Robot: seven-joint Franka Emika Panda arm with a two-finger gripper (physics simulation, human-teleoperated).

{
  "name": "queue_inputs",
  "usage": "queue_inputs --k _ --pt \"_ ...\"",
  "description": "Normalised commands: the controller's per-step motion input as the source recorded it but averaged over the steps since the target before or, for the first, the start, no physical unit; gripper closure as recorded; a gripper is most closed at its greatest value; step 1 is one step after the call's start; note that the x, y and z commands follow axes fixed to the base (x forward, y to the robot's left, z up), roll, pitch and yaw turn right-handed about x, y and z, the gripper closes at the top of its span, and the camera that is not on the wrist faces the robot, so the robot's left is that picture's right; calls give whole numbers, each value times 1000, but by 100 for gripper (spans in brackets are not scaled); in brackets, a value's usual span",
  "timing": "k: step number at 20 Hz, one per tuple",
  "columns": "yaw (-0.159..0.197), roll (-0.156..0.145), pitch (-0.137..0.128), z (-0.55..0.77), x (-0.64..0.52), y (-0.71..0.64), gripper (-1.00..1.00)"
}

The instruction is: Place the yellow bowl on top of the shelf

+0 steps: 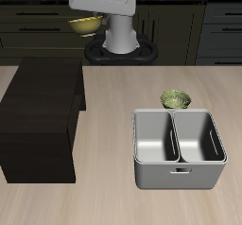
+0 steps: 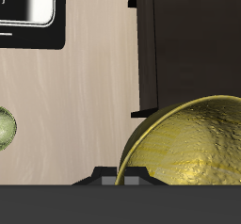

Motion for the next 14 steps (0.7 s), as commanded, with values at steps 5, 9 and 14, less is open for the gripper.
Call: queue_inputs --k 5,9,14 --pt "-37 -18 7 159 150 -262 100" --pt "-27 -31 26 113 213 -315 100" --pt "-9 -31 7 101 175 -270 100"
